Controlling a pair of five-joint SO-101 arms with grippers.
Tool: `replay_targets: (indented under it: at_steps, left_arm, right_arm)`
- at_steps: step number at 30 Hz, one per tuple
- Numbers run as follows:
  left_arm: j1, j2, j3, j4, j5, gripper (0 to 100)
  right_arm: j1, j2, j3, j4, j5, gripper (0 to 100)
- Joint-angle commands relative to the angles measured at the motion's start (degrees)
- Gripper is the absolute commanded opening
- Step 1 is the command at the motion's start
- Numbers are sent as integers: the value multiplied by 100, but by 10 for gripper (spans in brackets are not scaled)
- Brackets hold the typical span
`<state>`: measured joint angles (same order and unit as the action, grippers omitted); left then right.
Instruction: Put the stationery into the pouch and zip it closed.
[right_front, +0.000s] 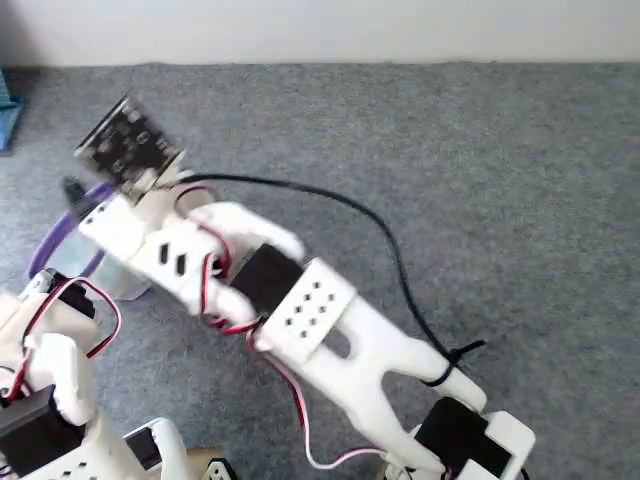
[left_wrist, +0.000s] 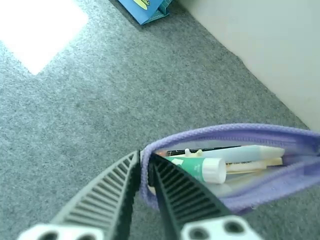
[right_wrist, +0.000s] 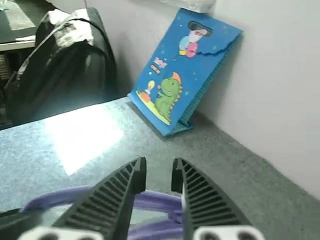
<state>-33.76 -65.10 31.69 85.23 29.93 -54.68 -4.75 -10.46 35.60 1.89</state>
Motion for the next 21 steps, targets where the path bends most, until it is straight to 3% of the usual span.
replay_targets:
  at_steps: [1,6,10,14,21]
  left_arm:
    - [18,79,13,-149,44,13]
    - [18,79,22,-149,44,13]
    - [18,79,171,-185,44,13]
    - [18,79,171,-185,44,13]
    - [18,79,171,-185,44,13]
  right_arm:
    - [593,-321,-343,488,-264,87]
    - [778,-470,-369,2457,-862,211]
    - [778,-620,-343,3257,-958,302]
    - [760,-497,-281,3301,-949,296]
    - [286,-22,-290,2404,-756,296]
